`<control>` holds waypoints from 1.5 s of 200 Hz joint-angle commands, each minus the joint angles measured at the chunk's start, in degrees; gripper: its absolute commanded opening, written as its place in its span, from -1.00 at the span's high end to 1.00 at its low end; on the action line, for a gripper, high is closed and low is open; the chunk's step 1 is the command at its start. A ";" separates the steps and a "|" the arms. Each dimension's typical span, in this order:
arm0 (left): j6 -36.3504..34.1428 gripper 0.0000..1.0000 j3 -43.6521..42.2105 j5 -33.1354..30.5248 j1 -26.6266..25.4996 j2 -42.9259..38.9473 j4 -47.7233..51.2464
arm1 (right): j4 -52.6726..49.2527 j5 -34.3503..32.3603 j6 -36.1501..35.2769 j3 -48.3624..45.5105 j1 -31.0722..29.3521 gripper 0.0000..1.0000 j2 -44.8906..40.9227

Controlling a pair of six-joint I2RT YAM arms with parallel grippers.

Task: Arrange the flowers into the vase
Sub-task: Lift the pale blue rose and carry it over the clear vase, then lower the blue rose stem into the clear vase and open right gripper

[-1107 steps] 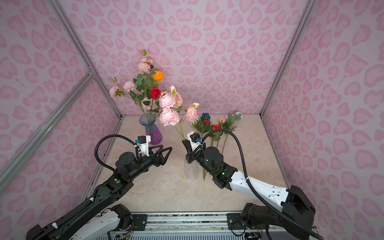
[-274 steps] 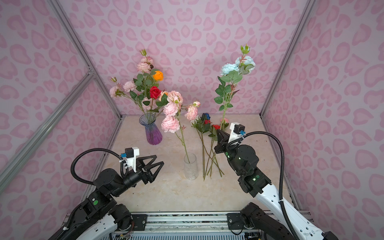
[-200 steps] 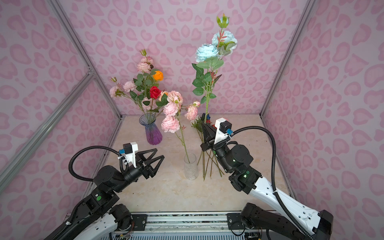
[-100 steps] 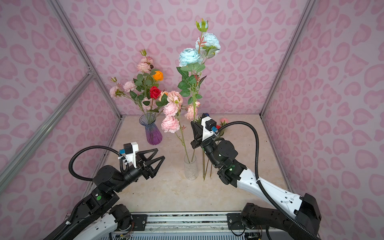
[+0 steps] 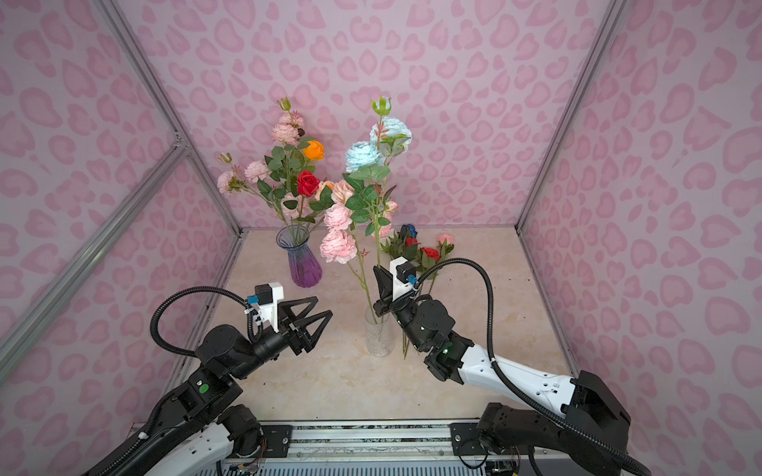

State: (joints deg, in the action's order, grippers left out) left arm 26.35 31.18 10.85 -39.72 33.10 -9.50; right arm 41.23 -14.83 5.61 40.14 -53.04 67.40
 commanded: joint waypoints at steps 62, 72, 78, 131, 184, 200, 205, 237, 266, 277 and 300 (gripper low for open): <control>-0.64 -0.64 -1.25 -0.35 0.03 0.13 -2.00 | 5.26 -2.22 2.21 -3.57 -0.55 0.97 2.68; -0.68 -0.64 -1.29 -0.38 0.06 0.21 -1.93 | 5.26 -2.31 2.22 -3.92 -0.64 0.96 2.82; -0.77 -0.64 -1.32 -0.33 0.03 0.21 -1.93 | 5.19 -2.39 2.19 -4.14 -0.70 0.95 2.91; -0.68 -0.64 -1.41 -0.22 0.03 0.83 -1.80 | 4.77 -2.49 2.83 -5.33 -0.91 0.79 2.76; -0.60 -0.64 -1.39 -0.22 0.07 0.91 -1.75 | 4.51 -2.31 3.31 -5.95 -0.90 0.69 2.74; -0.51 -0.64 -1.40 -0.12 0.01 0.94 -1.75 | 4.56 -2.23 3.52 -6.04 -0.99 0.68 2.66; -0.51 -0.65 -1.47 -0.05 0.02 0.95 -1.75 | 4.56 -2.14 3.53 -6.07 -1.01 0.68 2.61; -0.51 -0.64 -1.45 -0.21 0.01 1.07 -1.75 | 4.40 -1.89 3.36 -6.04 -1.20 0.66 2.13; -0.51 -0.64 -1.54 0.01 0.01 1.18 -1.84 | 4.14 -1.50 3.27 -6.21 -1.51 0.65 1.69; -0.55 -0.64 -1.65 0.04 0.00 1.26 -1.84 | 3.92 -1.49 3.19 -6.21 -1.71 0.64 1.45; -0.60 -0.64 -1.80 -0.09 0.00 1.18 -1.75 | 3.29 -1.41 3.01 -6.27 -2.08 0.63 0.73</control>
State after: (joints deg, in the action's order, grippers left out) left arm 25.96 29.69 10.68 -39.75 34.33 -9.28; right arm 43.59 -16.32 8.86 34.26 -54.70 68.73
